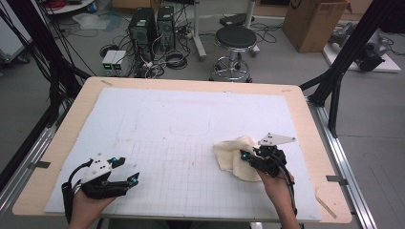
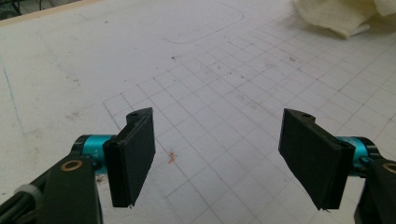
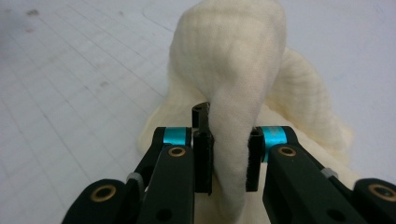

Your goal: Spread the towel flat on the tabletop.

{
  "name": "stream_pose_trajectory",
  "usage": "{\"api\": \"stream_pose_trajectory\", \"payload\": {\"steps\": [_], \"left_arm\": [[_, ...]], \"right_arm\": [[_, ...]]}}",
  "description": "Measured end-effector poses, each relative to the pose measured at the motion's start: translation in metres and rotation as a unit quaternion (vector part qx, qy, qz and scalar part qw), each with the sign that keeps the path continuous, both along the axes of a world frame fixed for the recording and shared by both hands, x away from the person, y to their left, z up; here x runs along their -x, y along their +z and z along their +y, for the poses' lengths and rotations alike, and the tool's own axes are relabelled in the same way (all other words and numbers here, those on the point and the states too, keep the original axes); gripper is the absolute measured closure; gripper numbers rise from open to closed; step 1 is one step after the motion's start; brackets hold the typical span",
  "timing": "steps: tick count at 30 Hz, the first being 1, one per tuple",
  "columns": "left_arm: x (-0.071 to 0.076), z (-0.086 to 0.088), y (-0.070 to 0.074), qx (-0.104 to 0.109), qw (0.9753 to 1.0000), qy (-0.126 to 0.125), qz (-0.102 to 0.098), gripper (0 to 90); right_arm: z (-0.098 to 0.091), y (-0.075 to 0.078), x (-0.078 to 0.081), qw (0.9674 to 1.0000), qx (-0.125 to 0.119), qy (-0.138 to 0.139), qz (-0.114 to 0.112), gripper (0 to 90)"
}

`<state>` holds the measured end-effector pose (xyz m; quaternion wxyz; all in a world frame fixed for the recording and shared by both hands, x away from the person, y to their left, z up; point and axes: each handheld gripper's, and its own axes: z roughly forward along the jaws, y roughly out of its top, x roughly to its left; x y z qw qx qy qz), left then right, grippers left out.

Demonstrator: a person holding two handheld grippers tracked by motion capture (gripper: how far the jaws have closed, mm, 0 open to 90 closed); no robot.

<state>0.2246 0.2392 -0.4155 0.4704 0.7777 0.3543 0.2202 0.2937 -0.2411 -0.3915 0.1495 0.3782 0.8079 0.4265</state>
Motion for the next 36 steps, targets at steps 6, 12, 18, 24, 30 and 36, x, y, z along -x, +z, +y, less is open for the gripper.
{"api": "stream_pose_trajectory", "payload": {"steps": [6, 12, 18, 24, 30, 36], "left_arm": [[0.0, 0.002, 0.001, 0.0, 1.0, 0.0, -0.002, 27.6], [0.0, 0.003, 0.001, 0.002, 1.0, -0.001, -0.002, 27.6], [0.001, 0.003, 0.001, 0.002, 1.0, 0.0, -0.004, 27.6], [0.001, 0.003, 0.001, 0.001, 1.0, -0.002, -0.004, 27.6], [0.001, 0.003, 0.001, 0.004, 1.0, 0.0, -0.005, 27.6], [0.001, 0.005, 0.001, 0.007, 1.0, 0.0, -0.006, 27.6]], "right_arm": [[0.026, 0.02, -0.003, 0.9995, -0.012, 0.03, -0.004, 80.4], [0.057, 0.036, -0.004, 0.9976, -0.01, 0.068, -0.01, 80.3], [0.083, 0.051, -0.006, 0.9947, -0.018, 0.1, -0.014, 80.3], [0.103, 0.061, -0.009, 0.9923, -0.033, 0.119, -0.017, 80.3], [0.129, 0.063, -0.012, 0.9891, -0.046, 0.139, -0.008, 79.9], [0.153, 0.049, -0.027, 0.9893, -0.048, 0.138, 0.007, 79.2]]}}
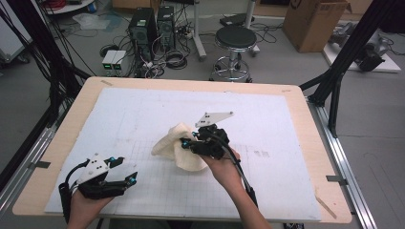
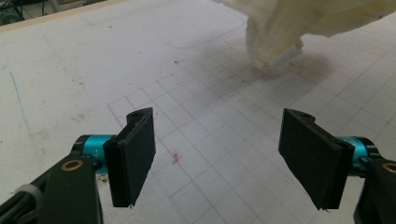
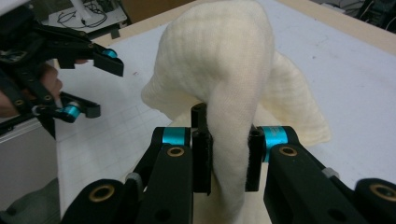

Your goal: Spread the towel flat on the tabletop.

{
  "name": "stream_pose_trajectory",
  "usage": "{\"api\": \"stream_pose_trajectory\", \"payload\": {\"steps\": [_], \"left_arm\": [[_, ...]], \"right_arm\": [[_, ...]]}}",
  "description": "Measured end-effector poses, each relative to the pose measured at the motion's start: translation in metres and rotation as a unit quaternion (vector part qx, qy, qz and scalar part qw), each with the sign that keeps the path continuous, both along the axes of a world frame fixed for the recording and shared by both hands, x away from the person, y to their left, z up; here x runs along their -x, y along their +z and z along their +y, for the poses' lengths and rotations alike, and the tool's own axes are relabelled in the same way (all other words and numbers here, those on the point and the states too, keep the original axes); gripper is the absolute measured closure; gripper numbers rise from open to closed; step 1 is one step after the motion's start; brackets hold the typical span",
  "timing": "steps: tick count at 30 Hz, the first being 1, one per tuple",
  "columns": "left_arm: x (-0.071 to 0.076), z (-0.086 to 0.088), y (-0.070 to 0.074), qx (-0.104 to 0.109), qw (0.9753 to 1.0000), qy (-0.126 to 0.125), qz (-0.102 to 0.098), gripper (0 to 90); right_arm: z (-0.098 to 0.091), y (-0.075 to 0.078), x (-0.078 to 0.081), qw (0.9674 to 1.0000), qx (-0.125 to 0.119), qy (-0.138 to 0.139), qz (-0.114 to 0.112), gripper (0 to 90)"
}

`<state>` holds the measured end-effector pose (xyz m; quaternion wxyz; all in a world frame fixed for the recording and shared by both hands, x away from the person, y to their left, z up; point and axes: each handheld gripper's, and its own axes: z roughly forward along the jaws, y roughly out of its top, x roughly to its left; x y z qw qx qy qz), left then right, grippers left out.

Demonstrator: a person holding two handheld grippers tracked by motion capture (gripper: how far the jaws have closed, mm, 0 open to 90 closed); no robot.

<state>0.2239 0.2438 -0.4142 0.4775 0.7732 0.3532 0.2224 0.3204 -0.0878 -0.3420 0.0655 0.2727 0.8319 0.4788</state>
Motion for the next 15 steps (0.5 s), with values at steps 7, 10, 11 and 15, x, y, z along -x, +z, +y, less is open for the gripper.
{"api": "stream_pose_trajectory", "payload": {"steps": [7, 10, 11, 15], "left_arm": [[0.0, 0.0, 0.0, 0.002, 1.0, 0.0, 0.001, 27.6], [-0.001, 0.001, 0.0, 0.001, 1.0, 0.0, 0.001, 27.6], [-0.001, 0.001, -0.001, 0.002, 1.0, 0.001, 0.0, 27.6], [-0.001, 0.001, -0.001, 0.001, 1.0, -0.002, 0.003, 28.0]], "right_arm": [[0.019, -0.02, -0.023, 0.9995, -0.001, -0.014, 0.028, 78.8], [0.023, -0.028, -0.03, 0.9992, 0.024, -0.021, 0.024, 77.2], [0.024, -0.031, -0.032, 0.9987, 0.036, -0.027, 0.022, 76.7], [0.023, -0.041, -0.042, 0.9965, 0.07, -0.042, 0.018, 75.0]]}}
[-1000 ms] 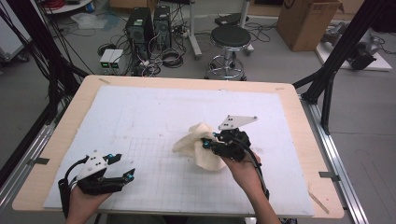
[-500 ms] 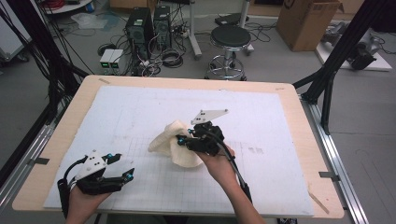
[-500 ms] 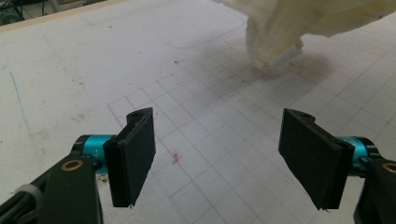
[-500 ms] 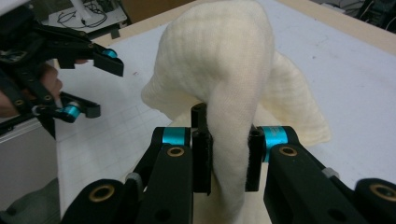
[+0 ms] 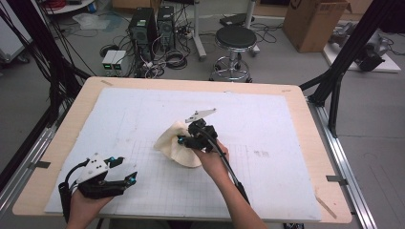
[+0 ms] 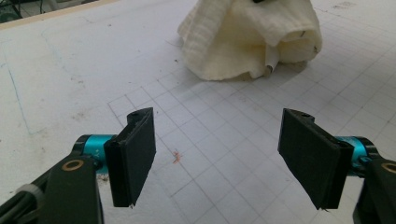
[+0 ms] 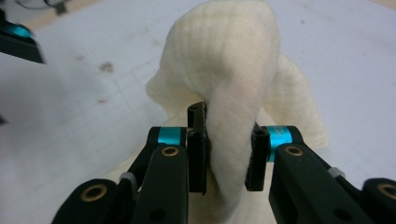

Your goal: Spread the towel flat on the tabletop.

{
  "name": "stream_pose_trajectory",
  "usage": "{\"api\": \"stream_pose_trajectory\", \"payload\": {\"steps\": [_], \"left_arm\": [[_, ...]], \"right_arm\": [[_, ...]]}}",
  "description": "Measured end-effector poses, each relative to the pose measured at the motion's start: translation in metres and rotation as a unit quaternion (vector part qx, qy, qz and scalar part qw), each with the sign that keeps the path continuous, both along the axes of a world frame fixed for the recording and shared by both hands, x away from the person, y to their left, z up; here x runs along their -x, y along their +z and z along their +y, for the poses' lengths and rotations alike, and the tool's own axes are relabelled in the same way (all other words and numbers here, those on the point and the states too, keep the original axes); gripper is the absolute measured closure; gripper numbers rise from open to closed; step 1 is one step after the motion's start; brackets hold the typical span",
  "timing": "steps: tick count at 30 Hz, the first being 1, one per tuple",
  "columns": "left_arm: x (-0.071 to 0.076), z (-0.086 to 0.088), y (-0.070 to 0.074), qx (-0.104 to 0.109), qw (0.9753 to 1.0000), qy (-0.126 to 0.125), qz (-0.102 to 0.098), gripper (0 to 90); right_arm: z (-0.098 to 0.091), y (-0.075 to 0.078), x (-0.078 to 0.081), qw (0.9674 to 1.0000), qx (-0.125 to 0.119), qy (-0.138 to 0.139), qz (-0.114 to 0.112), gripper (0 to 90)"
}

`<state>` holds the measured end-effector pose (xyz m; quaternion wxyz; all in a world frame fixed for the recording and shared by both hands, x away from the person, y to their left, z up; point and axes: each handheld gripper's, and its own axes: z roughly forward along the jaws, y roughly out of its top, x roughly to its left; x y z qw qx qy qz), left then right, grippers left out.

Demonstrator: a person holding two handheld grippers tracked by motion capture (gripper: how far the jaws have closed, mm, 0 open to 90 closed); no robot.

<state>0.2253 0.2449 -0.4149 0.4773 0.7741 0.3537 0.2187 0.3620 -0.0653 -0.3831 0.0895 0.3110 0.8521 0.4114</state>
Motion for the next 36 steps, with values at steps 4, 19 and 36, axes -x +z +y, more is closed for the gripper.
{"api": "stream_pose_trajectory", "payload": {"steps": [4, 19, 36], "left_arm": [[-0.001, -0.003, 0.0, -0.001, 1.0, -0.004, 0.002, 28.5], [-0.005, -0.019, -0.002, -0.007, 0.9997, -0.022, 0.004, 33.5], [-0.012, -0.036, -0.002, 0.006, 0.999, -0.039, 0.018, 41.8]], "right_arm": [[0.0, -0.008, -0.008, 0.9998, 0.017, -0.008, 0.002, 70.8], [-0.03, 0.013, 0.009, 0.9979, -0.054, -0.006, -0.034, 36.1], [-0.074, -0.026, 0.045, 0.9989, -0.038, 0.018, -0.021, 62.2]]}}
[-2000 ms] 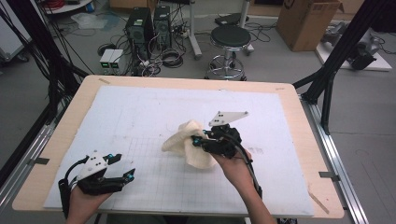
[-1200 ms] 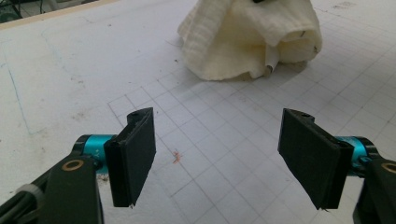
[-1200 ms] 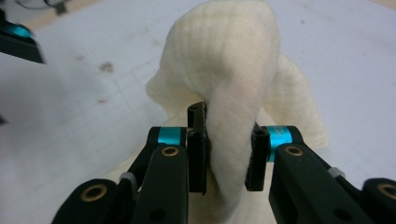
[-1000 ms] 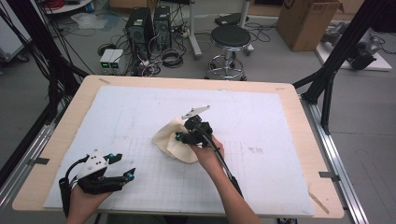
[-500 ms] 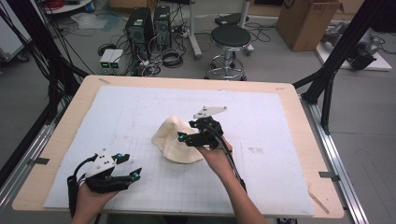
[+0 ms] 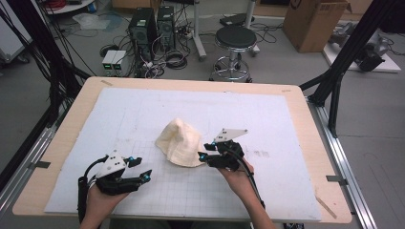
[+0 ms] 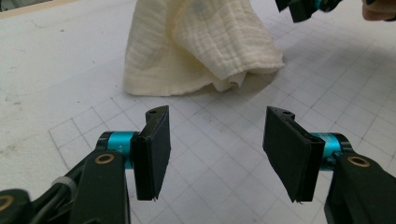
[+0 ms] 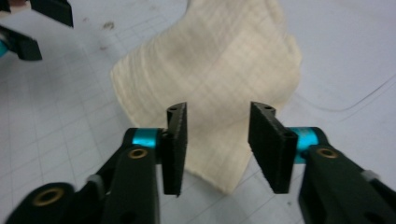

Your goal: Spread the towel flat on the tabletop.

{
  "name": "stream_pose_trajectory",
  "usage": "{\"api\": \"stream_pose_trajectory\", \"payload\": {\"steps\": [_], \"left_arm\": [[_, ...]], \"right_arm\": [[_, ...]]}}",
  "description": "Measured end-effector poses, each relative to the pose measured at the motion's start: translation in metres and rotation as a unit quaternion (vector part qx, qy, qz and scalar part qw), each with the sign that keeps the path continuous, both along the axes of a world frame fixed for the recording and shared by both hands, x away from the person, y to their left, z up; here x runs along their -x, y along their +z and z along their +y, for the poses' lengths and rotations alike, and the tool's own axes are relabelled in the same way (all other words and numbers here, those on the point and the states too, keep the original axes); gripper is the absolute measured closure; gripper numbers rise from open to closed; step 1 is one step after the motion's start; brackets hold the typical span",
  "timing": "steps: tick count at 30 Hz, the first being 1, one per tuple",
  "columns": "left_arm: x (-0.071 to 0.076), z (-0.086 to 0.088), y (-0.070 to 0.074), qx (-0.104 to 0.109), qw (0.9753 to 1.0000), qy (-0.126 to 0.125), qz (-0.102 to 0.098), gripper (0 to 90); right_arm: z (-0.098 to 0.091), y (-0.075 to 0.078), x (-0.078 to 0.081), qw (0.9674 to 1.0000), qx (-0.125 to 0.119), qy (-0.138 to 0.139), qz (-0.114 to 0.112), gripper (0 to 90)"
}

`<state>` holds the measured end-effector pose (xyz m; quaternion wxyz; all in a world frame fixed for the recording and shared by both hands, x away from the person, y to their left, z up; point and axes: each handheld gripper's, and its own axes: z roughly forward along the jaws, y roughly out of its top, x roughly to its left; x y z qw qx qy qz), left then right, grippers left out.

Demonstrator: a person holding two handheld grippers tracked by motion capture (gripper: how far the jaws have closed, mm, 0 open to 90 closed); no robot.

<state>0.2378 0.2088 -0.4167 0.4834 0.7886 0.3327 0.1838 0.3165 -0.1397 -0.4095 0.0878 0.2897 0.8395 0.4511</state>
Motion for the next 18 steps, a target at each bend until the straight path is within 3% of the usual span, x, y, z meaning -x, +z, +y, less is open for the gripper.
{"api": "stream_pose_trajectory", "payload": {"steps": [1, 10, 12, 15, 18], "left_arm": [[0.0, 0.0, 0.0, 0.0, 1.0, -0.001, 0.001, 41.8], [0.0, 0.004, 0.0, 0.008, 1.0, 0.002, 0.004, 42.4], [-0.001, 0.004, 0.0, 0.007, 1.0, 0.002, 0.004, 42.8], [-0.001, 0.003, 0.0, 0.005, 1.0, 0.001, 0.005, 42.9], [-0.001, 0.003, 0.0, 0.006, 1.0, 0.002, 0.005, 42.8]], "right_arm": [[0.0, -0.008, -0.001, 0.9998, 0.005, 0.007, 0.015, 64.5], [0.007, -0.027, -0.004, 0.9991, 0.031, 0.0, 0.028, 65.5], [0.009, -0.032, -0.007, 0.9983, 0.047, -0.003, 0.034, 69.2], [0.01, -0.033, -0.007, 0.9983, 0.048, -0.006, 0.033, 73.6], [0.007, -0.035, -0.01, 0.9984, 0.047, -0.008, 0.03, 83.5]]}}
